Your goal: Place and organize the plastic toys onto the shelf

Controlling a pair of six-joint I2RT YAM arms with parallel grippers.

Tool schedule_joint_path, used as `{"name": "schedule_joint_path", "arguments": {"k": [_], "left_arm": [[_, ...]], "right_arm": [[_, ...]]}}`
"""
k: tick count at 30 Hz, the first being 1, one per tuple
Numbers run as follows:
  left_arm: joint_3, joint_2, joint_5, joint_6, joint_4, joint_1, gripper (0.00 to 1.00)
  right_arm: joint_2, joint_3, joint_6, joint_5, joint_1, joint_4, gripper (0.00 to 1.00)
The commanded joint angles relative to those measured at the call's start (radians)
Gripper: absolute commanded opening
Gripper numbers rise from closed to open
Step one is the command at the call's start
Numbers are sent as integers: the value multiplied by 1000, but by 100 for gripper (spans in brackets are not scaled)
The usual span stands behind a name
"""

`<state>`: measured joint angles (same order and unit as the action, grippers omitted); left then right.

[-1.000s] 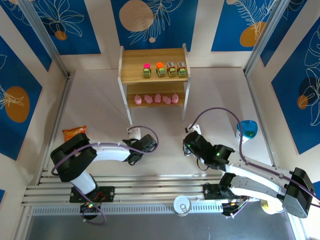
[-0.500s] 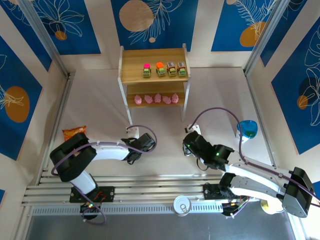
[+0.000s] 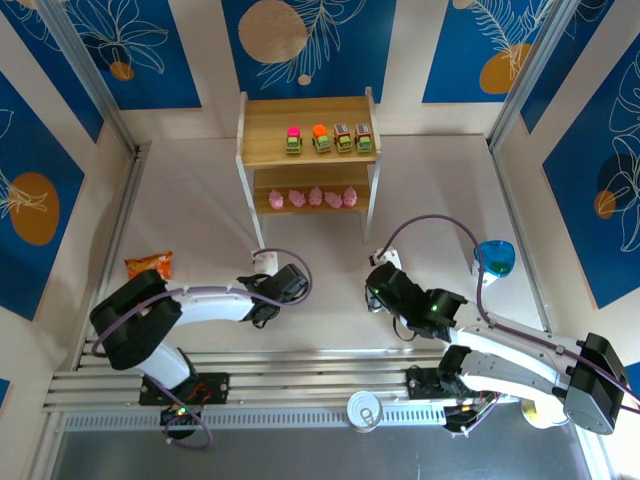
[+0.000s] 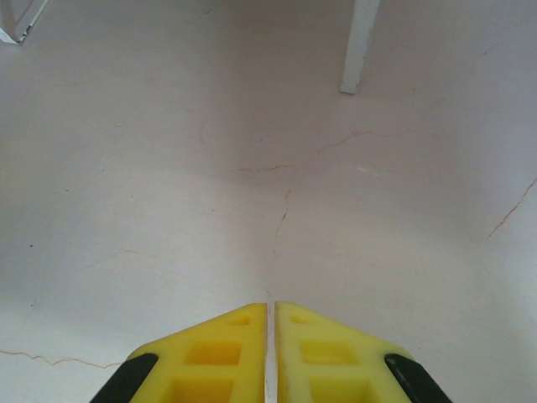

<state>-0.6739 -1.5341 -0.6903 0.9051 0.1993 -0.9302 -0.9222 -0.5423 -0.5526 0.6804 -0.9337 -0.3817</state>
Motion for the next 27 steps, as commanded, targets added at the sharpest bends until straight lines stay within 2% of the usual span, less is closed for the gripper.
{"name": "schedule_joint_path", "arguments": {"k": [1,14,27], "left_arm": [[4,74,-12,-30,58,-4,26],[-170,299,-20,-138,311,-22,27],[-591,277,-10,-248,608,-16,28]], "right_arm": [[0,-1,-7,18,-1,9,11],[7,-4,-12,17,-1,-2,11],[8,-5,-15,18,1,-5,11]]}}
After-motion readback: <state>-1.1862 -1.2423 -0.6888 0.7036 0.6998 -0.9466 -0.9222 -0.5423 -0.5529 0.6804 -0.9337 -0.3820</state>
